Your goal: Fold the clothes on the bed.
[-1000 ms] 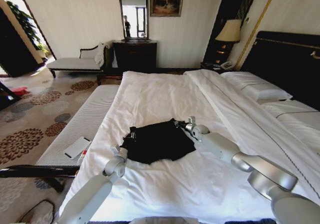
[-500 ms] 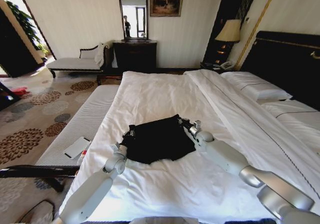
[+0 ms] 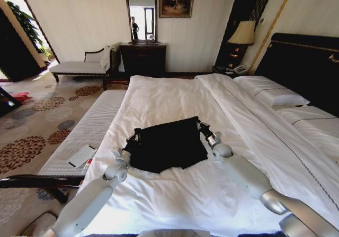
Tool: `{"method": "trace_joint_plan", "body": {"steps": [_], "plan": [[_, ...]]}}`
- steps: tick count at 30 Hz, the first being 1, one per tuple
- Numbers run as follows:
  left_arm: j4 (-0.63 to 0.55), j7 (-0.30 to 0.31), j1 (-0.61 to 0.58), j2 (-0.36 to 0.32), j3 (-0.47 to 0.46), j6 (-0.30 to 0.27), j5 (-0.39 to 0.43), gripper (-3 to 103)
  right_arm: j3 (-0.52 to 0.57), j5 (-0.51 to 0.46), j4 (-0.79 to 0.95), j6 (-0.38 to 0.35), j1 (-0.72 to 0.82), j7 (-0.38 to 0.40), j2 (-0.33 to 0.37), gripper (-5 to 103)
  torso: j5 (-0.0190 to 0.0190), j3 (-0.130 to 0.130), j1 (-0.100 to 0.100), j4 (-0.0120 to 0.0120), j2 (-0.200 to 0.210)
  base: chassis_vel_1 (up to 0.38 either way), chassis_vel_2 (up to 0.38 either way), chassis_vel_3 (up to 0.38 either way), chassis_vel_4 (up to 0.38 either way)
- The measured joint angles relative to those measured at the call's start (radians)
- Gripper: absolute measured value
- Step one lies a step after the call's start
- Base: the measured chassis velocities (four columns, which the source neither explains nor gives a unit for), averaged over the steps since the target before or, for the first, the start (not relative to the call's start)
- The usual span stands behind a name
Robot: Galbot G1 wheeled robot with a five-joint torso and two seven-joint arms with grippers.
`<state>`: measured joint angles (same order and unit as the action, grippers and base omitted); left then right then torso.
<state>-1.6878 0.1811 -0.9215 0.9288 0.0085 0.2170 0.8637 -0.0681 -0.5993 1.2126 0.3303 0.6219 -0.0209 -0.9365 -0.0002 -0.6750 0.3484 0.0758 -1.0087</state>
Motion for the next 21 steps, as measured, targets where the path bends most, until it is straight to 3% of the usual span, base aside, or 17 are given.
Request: {"method": "trace_joint_plan", "body": {"steps": [3,12,21], "plan": [[-0.005,0.001,0.006,-0.026,-0.008,0.000,0.005,4,-0.002,0.000,0.006,-0.003,-0.002,0.005,-0.005,1,0.0004,0.000,0.000,-0.0010,0.000,0.000,0.000,0.000,0.000],[0.061,-0.011,0.055,-0.014,0.013,0.004,-0.006,4,-0.013,0.017,-0.014,0.015,0.000,0.006,-0.021,1,0.0000,0.000,0.000,-0.0005,0.000,0.000,0.000,0.000,0.000],[-0.083,-0.014,-0.071,-0.048,-0.011,0.033,-0.076,4,0.112,0.082,0.093,0.047,0.178,0.006,-0.010,1,0.0003,0.000,0.000,-0.0010,0.000,0.000,0.000,0.000,0.000]]}}
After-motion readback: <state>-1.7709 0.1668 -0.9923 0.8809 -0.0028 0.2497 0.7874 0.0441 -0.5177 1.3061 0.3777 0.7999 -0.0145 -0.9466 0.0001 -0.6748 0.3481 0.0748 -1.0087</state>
